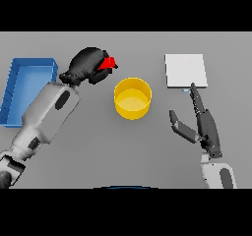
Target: Pick up the red beaker and tilt it to pour out 1 green nut into yellow bowl. Pick up the yellow bowl and place it on the metallic measuring scale.
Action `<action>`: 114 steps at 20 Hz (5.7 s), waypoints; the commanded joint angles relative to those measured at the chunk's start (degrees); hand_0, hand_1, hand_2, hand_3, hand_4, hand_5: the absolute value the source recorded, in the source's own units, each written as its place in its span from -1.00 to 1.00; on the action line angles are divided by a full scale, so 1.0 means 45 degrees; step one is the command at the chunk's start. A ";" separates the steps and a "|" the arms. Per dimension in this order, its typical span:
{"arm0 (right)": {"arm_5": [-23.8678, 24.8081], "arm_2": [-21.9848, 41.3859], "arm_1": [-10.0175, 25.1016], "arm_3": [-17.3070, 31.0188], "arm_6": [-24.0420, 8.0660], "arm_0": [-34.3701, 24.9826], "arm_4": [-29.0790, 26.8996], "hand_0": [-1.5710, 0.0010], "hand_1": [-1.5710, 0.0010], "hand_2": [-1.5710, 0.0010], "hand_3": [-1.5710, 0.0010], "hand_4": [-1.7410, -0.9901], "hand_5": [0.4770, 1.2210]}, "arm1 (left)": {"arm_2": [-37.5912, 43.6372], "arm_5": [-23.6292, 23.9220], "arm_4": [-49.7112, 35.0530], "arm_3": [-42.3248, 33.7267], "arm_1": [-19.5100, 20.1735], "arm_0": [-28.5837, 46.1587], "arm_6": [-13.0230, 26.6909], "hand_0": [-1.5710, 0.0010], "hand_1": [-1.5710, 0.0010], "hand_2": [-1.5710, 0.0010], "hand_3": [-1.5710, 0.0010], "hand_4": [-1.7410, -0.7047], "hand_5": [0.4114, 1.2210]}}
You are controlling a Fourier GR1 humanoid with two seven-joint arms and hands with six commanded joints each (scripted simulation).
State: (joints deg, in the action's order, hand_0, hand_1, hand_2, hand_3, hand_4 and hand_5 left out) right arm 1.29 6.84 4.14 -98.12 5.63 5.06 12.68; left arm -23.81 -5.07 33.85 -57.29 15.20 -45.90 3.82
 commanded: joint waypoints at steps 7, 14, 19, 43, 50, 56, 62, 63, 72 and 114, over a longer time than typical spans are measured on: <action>-0.0013 0.0004 -0.0249 0.0065 -0.0458 -0.0019 -0.0193 1.00 1.00 1.00 1.00 0.45 -0.48 | -0.2692 -0.1835 0.2671 0.0785 0.0514 -0.1724 0.0147 -1.00 -1.00 -1.00 -0.76 -0.94 0.98; 0.0090 -0.0001 -0.0492 0.0034 -0.0448 -0.0038 -0.0303 1.00 1.00 1.00 1.00 0.39 -0.62 | -0.4616 -0.2969 0.4554 0.1667 0.0417 -0.3328 -0.1380 -1.00 -1.00 -1.00 -0.82 -0.97 0.99; 0.0304 -0.0009 -0.0478 0.0080 -0.0051 0.0135 -0.0066 1.00 1.00 1.00 1.00 0.46 -0.73 | -0.5886 -0.3035 0.5971 0.2348 0.0187 -0.4327 -0.2139 -1.00 -1.00 -1.00 -0.94 -0.98 1.00; 0.0440 0.0083 -0.0582 0.0038 0.0046 -0.0067 0.0094 1.00 1.00 1.00 1.00 0.63 -0.80 | -0.7593 -0.1594 0.9753 0.5090 0.0674 -0.9805 -0.4352 -1.00 -1.00 -1.00 -1.00 -0.96 1.00; 0.0097 0.0126 -0.0521 0.0291 0.0259 -0.0289 -0.0194 1.00 1.00 1.00 1.00 0.69 -0.73 | -0.1707 -0.2769 0.5458 0.8679 0.2409 -1.1171 -0.2259 -1.00 -1.00 -1.00 -0.92 -0.99 1.00; 0.0085 0.0090 -0.0282 0.0696 0.0083 -0.0711 -0.0012 1.00 1.00 1.00 1.00 0.64 -0.65 | 0.2679 -0.1546 0.1283 1.0495 0.4188 -0.9417 -0.1330 -1.00 -1.00 -1.00 -0.97 -1.00 1.00; -0.0149 0.0278 -0.0213 0.0545 0.0281 -0.0652 -0.0024 1.00 1.00 1.00 1.00 0.62 -0.56 | 0.4616 0.0873 -0.1058 1.0427 0.4521 -0.6723 0.0846 -1.00 -1.00 -1.00 -0.99 -1.00 1.00; -0.0185 0.0250 -0.0151 0.0479 0.0306 -0.0609 -0.0056 1.00 1.00 1.00 1.00 0.60 -0.54 | 0.4935 0.1145 -0.1445 1.0347 0.4529 -0.6327 0.1296 -1.00 -1.00 -1.00 -0.99 -1.00 1.00; -0.0128 0.0203 -0.0011 0.0548 0.0630 -0.0436 0.0030 1.00 1.00 1.00 1.00 0.51 -0.46 | 0.5835 0.2340 -0.4031 0.5790 0.3757 -0.0651 0.2220 -1.00 -1.00 -1.00 -1.00 -1.00 0.91; -0.4108 0.5502 0.4090 0.4512 0.1191 -0.7704 0.7398 1.00 1.00 1.00 1.00 0.56 -0.57 | 0.5067 -0.0081 -0.6065 -0.2003 0.3799 0.4102 0.4590 1.00 1.00 1.00 1.00 0.81 -0.30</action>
State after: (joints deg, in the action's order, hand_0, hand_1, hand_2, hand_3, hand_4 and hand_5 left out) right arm -17.17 31.60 22.52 -77.83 10.91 -29.63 45.97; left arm -1.01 -5.42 6.57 -66.30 32.30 -27.43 24.55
